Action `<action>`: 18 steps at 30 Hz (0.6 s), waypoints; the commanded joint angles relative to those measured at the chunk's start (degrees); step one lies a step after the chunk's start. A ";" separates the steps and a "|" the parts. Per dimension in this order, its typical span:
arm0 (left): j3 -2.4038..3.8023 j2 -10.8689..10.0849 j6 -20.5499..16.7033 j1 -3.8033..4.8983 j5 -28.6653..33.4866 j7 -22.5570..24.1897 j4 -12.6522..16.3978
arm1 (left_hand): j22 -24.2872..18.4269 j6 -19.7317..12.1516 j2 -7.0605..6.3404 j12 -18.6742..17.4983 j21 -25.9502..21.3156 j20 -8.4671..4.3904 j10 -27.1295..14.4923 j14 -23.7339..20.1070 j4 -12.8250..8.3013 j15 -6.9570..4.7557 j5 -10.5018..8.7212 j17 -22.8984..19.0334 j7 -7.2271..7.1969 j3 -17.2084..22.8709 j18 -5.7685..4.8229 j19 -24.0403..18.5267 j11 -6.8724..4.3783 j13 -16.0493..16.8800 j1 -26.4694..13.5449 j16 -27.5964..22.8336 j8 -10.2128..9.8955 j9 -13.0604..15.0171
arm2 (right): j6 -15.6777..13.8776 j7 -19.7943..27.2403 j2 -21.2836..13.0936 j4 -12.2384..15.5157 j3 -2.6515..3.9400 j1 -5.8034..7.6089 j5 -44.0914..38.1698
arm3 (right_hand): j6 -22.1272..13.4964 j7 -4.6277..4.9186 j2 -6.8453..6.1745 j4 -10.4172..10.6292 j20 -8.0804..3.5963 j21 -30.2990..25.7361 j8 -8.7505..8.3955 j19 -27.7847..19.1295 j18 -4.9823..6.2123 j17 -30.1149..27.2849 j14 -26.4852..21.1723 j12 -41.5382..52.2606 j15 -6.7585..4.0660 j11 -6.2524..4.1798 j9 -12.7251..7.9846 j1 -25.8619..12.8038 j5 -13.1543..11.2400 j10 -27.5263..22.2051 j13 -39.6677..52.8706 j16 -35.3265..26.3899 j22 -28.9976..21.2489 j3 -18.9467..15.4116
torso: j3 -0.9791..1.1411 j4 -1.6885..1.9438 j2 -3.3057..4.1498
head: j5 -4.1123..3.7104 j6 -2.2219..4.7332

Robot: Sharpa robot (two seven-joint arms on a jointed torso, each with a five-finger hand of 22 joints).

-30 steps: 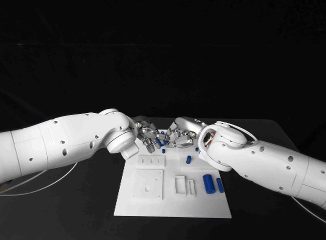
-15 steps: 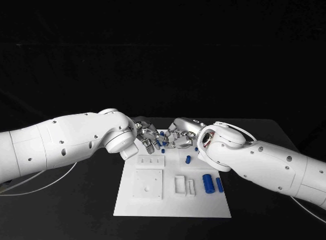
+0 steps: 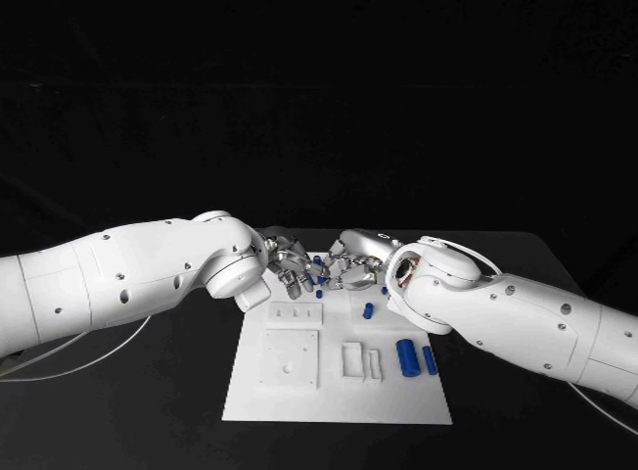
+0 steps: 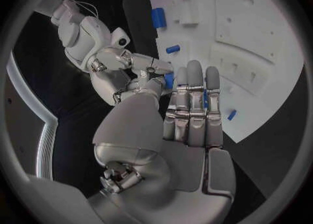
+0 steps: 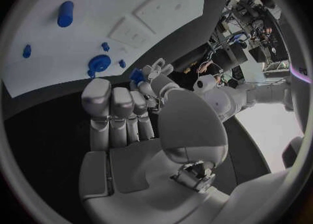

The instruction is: Assemble the parts on the task board

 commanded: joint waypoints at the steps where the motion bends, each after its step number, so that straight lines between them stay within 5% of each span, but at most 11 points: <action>1: -0.08 0.12 0.00 -0.04 0.09 1.62 0.25 | 0.67 2.76 1.02 1.89 1.03 -0.61 2.50 0.31 -3.64 -0.67 0.94 0.89 -1.87 3.07 0.06 0.22 -0.64 0.34 0.39 1.79 0.39 1.21 | -1.14 0.52 0.01 -0.09 0.17 0.15 -0.24 | -0.25 0.10 -0.16 0.43 -0.28 -0.41 0.32 1.89 0.47 -0.12 -0.06 -0.45 -0.25 -0.32 0.01 -0.34 0.15 -0.13 -0.16 -0.27 5.90 -0.55 | -0.05 0.02 -0.01 | 0.07 -0.08; 5: -0.08 0.09 -1.11 -0.05 0.28 2.29 0.22 | 1.86 3.84 0.53 4.83 2.70 -1.15 2.77 0.27 -4.35 -1.20 1.97 2.07 -2.33 3.07 -0.04 0.13 -1.18 0.53 -0.38 4.43 0.27 3.09 | -2.12 0.65 -0.03 -0.24 0.15 0.13 0.18 | -2.64 0.64 -1.64 2.27 -0.09 -1.00 0.29 1.81 0.56 -0.50 -0.19 -1.00 0.03 0.11 -0.09 -1.50 -1.20 -0.42 -0.69 -0.69 5.76 -3.21 | -0.01 0.04 -0.04 | 0.15 -0.34; 9: -0.08 0.01 -2.05 -0.05 0.75 2.66 0.07 | 2.67 5.12 0.07 7.68 3.93 -1.68 2.79 0.97 -4.81 -1.78 3.19 2.90 -2.90 3.07 -0.12 0.36 -1.80 1.10 -1.03 6.29 0.32 4.34 | -3.83 0.92 -0.21 -0.33 0.13 0.10 0.72 | -6.62 1.81 -3.21 6.04 0.41 -1.58 0.35 1.91 0.89 -0.87 -0.26 -1.31 0.59 0.91 -0.10 -0.49 -1.75 -0.68 -1.14 -1.00 5.68 -9.89 | 0.04 0.04 -0.01 | 0.12 -0.27; 18: -0.10 -0.15 -0.15 -0.05 0.87 1.62 -0.29 | 3.67 6.00 -0.85 9.83 5.23 -2.18 2.86 0.83 -5.95 -2.21 6.15 4.70 -3.14 3.77 -0.26 -0.14 -2.16 1.35 -1.81 8.24 0.10 5.37 | -6.97 2.78 -1.74 -0.20 0.11 -0.14 2.74 | -11.66 2.53 -4.15 11.55 1.03 -2.88 0.28 1.93 1.37 -1.64 -0.73 -1.53 1.08 1.56 -0.17 2.69 -2.16 -1.65 -1.93 -1.41 5.56 -18.38 | 0.09 0.06 -0.01 | 0.17 -0.30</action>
